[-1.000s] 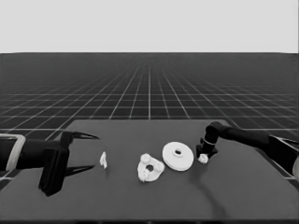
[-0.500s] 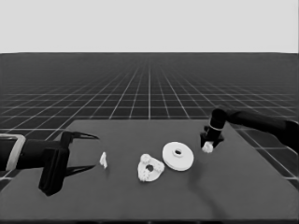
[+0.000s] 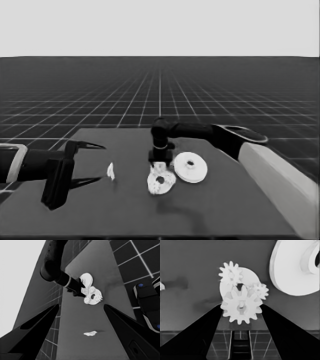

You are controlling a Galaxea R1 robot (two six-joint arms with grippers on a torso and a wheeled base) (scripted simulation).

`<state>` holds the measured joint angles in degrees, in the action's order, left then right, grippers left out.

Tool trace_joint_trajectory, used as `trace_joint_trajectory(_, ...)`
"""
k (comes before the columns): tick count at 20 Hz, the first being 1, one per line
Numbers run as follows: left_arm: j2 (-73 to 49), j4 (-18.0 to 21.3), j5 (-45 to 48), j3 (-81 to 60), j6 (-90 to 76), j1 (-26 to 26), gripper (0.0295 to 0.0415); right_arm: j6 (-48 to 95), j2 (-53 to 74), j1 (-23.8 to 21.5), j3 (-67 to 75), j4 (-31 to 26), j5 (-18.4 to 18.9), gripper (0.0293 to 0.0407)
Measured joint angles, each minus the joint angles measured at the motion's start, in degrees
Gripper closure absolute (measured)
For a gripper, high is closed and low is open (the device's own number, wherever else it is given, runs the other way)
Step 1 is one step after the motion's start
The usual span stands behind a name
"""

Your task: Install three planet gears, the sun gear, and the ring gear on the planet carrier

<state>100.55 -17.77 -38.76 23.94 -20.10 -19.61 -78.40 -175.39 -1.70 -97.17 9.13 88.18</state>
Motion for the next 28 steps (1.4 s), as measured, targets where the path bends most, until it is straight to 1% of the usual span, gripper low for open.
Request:
trace_joint_trajectory(1,0.0,0.0,0.0,0.0,0.0,0.0,0.0326,0.9,-0.4,2.7,-1.4,2.8,-0.7,0.0388)
trace_joint_trajectory(2,0.0,0.0,0.0,0.0,0.0,0.0,0.0326,1.5,-0.8,4.6,-2.5,4.4,-1.3,0.0388)
trace_joint_trajectory(5,0.0,0.0,0.0,0.0,0.0,0.0,0.0326,2.4,-1.2,6.6,-4.1,6.2,-2.0,0.0388)
trace_joint_trajectory(12,0.0,0.0,0.0,0.0,0.0,0.0,0.0326,2.0,-1.3,7.5,-4.6,6.6,-2.2,0.0388)
trace_joint_trajectory(28,0.0,0.0,0.0,0.0,0.0,0.0,0.0326,-7.3,-1.3,7.8,-4.6,6.6,-2.2,0.0388)
